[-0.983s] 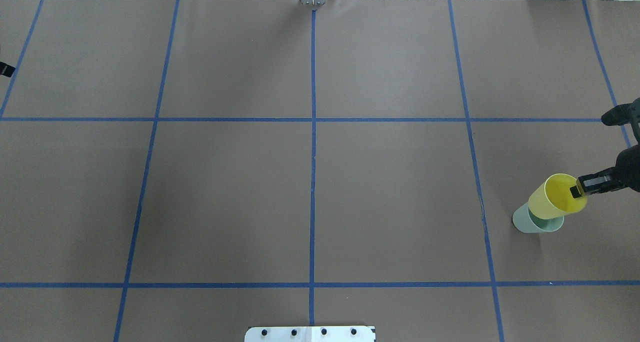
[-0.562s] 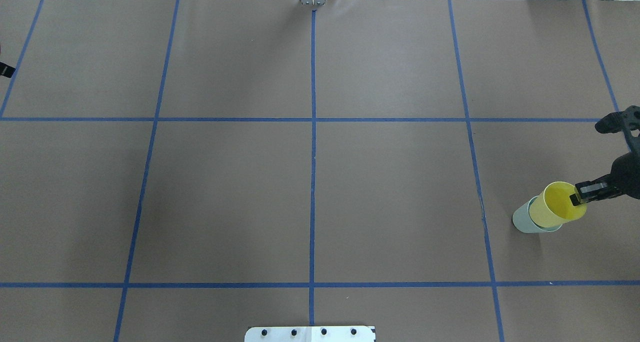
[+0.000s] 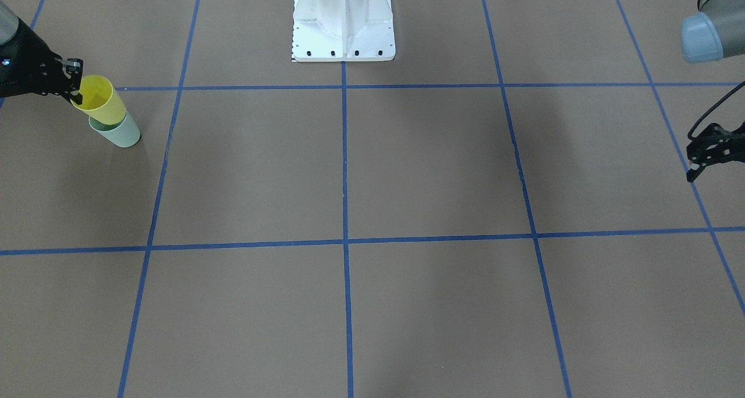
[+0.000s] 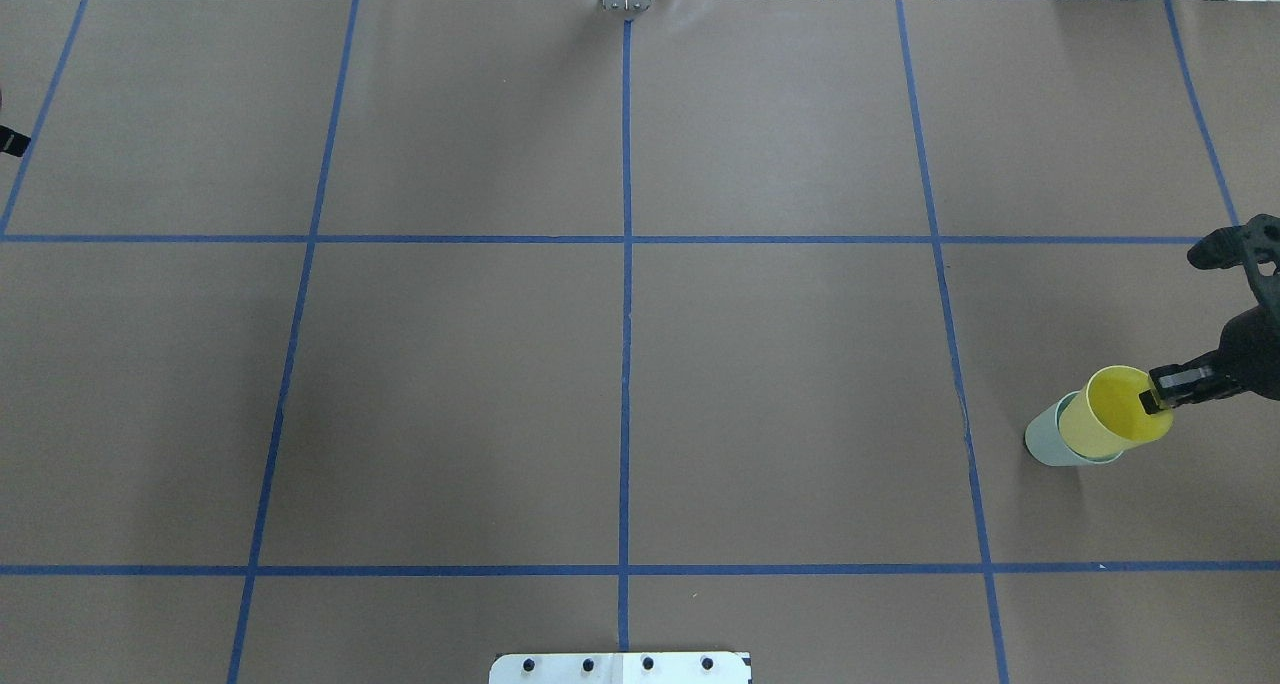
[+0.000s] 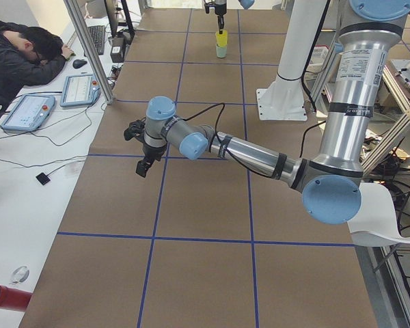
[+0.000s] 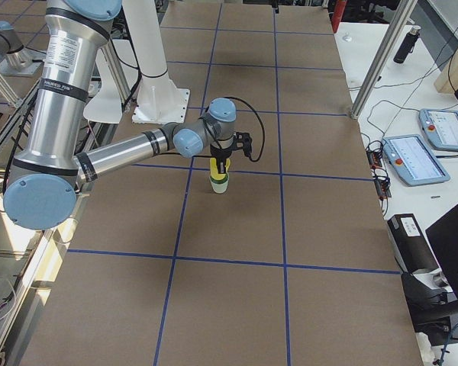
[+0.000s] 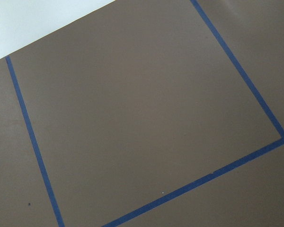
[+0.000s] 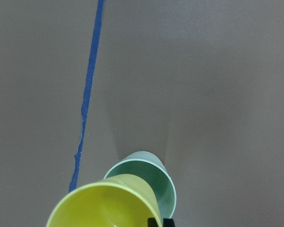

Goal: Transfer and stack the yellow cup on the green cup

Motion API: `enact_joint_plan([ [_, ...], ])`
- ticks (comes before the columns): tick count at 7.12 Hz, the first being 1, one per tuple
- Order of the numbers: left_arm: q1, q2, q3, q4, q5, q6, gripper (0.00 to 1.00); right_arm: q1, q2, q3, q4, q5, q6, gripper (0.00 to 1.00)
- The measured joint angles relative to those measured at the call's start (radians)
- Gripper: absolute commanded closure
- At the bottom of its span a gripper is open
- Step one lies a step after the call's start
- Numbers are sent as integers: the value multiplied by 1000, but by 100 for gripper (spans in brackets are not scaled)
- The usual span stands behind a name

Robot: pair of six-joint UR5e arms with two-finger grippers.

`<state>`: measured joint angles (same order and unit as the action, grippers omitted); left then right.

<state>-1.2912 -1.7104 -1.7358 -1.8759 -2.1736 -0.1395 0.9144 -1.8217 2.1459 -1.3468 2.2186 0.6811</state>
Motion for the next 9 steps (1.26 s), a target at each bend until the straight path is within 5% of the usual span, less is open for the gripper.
enact_joint_plan([
  [4,0,-1,1,0,0,0,0,3,5,-29,0,-5,-1,100],
  [5,1,-2,1,0,0,0,0,3,5,-32,0,-5,-1,8],
  [6,1,-3,1,0,0,0,0,2,6,-37,0,-5,0,0],
  [9,-9,-4,10,7,0,9,0,2,11,-46,-1,-8,1,0],
])
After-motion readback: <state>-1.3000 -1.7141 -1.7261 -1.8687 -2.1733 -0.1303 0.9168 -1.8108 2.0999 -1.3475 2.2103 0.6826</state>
